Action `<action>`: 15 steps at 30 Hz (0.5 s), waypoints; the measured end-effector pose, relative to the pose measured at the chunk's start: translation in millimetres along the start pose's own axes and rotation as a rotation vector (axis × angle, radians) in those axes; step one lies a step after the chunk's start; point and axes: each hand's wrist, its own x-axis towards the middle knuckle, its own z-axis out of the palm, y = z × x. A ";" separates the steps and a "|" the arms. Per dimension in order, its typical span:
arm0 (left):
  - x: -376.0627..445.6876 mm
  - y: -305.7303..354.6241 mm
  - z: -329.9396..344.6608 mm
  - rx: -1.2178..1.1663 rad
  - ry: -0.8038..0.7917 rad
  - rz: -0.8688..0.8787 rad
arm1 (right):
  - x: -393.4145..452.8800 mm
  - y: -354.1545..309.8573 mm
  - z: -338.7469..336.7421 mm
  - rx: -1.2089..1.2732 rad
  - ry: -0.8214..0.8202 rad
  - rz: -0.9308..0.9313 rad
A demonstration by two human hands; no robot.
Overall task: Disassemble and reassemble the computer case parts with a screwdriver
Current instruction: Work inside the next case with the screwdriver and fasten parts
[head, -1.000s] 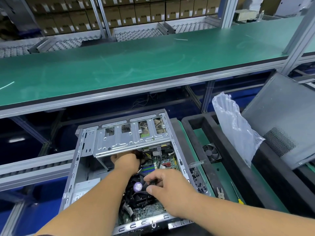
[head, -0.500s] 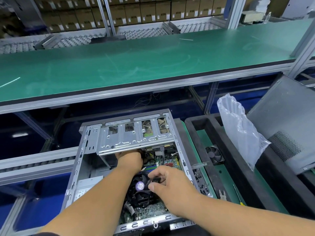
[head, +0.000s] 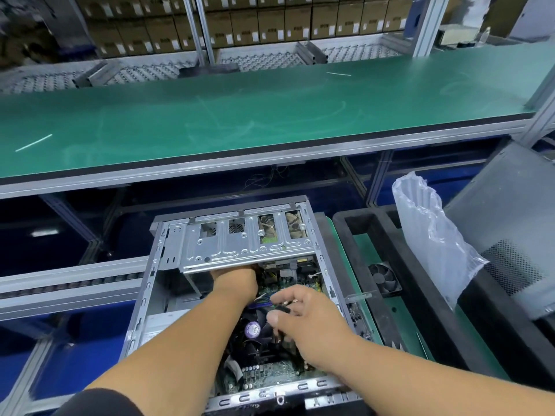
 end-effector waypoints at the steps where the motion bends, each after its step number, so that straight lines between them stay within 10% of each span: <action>1: -5.8 1.0 -3.3 0.006 0.008 -0.010 | -0.7 -4.2 -1.8 0.036 0.003 0.008; 4: -37.7 -3.4 -11.5 -0.112 0.037 -0.001 | 0.8 -21.3 -10.1 0.144 0.031 0.034; 10: -139.9 -15.3 -15.6 -1.107 0.051 0.290 | 6.0 -60.8 -21.1 0.517 -0.073 0.074; 15: -157.1 -15.5 -0.8 -0.953 0.033 0.266 | -4.6 -67.4 -14.5 0.125 -0.088 -0.011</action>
